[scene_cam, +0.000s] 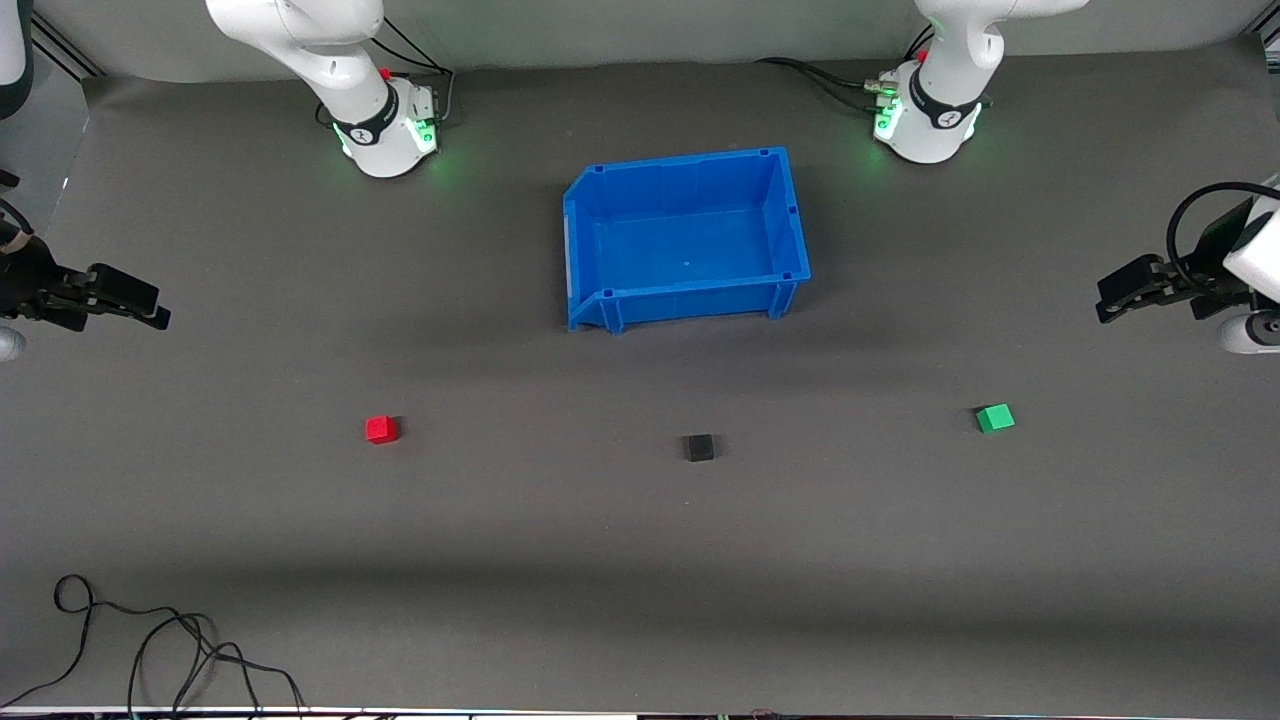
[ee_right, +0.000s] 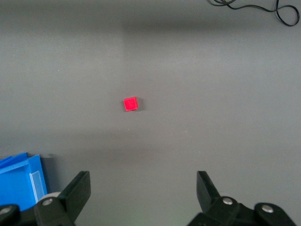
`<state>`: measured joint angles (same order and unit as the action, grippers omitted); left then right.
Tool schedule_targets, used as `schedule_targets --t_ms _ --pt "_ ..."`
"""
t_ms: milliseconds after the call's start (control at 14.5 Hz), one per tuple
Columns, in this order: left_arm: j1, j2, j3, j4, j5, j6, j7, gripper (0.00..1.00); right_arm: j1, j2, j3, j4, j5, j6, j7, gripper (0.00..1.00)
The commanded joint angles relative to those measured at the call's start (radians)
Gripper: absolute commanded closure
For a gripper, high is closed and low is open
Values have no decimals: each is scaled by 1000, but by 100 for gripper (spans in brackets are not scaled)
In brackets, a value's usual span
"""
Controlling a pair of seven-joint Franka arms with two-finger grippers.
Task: Attach green and red cubes to black cube
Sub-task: 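Reach the right gripper to the red cube while the left gripper reaches the green cube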
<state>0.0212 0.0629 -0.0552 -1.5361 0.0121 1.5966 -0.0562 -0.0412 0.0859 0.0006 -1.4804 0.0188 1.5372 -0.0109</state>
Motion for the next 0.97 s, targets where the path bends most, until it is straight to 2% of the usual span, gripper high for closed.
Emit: schedule_targets --t_ms 0,277,484,692,761,899 --pt "0 -15 1 -18 11 16 18 1 3 -17 -1 -12 15 4 32 0" --pt "2 -14 1 -18 11 14 16 1 4 -15 -1 -12 16 4 75 0" --pt "31 6 8 -32 9 5 -77 1 4 -14 5 -8 18 15 234 0" --pt "80 38 8 -44 8 13 -140 1 6 6 9 17 23 15 522 0" --pt "86 44 9 -80 6 31 -151 1 6 8 9 23 42 15 665 0" --pt "100 46 9 -189 6 165 -238 1 1 18 9 28 108 15 942 0"
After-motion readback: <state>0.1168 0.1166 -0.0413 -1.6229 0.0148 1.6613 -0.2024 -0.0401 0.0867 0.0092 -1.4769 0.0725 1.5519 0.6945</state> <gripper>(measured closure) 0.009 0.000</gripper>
